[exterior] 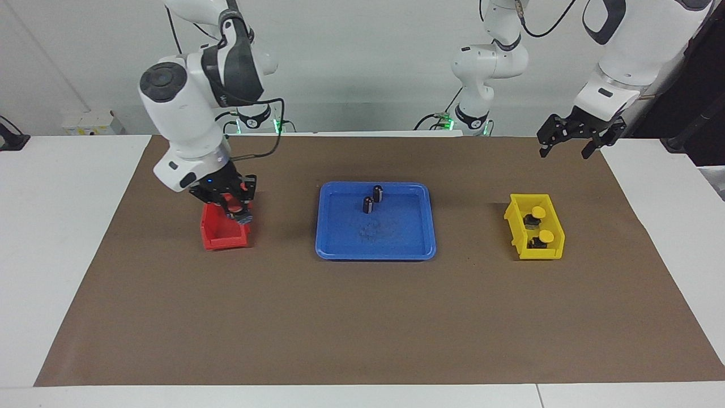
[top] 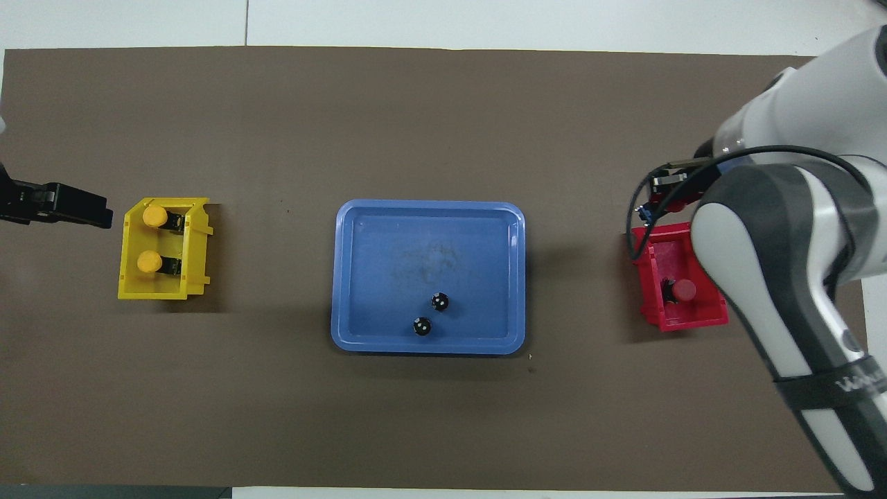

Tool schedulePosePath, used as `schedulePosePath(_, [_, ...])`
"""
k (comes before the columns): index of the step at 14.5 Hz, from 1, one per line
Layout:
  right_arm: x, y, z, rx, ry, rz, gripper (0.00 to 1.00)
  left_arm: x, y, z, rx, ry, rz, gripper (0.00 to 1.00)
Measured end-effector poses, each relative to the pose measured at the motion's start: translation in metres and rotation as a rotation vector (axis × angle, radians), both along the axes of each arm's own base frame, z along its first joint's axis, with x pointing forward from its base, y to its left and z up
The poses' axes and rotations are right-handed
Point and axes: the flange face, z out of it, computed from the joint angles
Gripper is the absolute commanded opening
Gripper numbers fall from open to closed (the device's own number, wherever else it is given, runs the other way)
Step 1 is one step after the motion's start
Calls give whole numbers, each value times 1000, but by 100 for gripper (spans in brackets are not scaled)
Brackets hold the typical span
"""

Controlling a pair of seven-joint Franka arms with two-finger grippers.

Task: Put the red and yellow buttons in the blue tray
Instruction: 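Carry the red button to the tray while the left gripper grasps a yellow button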

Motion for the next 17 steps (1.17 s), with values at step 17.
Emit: schedulePosePath(17, [-64,232,-149,-1,-52,-91,32,58,60,-176,-14,-125,79,70])
